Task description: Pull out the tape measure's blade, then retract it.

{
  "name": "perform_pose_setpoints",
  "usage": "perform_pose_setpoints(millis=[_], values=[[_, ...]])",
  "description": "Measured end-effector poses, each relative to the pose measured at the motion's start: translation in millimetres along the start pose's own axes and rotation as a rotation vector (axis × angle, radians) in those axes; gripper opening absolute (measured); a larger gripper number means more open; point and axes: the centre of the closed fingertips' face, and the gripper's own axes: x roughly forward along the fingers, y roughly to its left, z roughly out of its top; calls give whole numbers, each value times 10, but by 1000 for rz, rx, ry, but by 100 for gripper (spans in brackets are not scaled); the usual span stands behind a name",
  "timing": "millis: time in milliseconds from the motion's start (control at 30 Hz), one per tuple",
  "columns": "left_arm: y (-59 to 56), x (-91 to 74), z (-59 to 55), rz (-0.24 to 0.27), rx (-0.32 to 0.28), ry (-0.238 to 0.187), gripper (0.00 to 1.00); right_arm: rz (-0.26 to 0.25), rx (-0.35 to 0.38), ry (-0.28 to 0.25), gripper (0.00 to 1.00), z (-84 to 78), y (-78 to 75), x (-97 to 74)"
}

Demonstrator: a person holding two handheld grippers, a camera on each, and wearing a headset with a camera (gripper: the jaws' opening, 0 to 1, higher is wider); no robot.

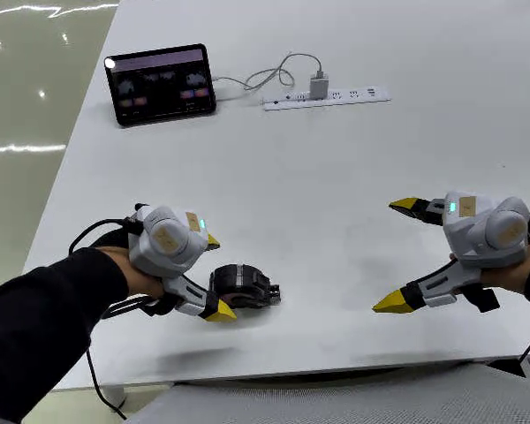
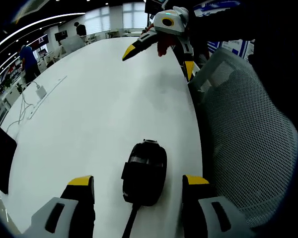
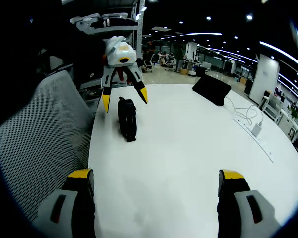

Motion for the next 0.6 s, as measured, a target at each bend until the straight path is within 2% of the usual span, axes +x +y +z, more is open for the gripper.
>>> perform_pose_setpoints(millis=[100,267,333,500,600], values=[[17,50,38,-4,52,21,60,13,-10,-12,97,91,-10,123],[9,139,131,-18,80,29,49,49,-5,-22,94,202,25,300],[-12,180,144,-42,98,35,48,58,-7,-29,94,238,34,368],[-68,220,165,-58,128,53,45,92,-21,-29,87,321,110,516],[-115,239,153,-83,135,60,39,100,-22,-32,81,345,128,608]])
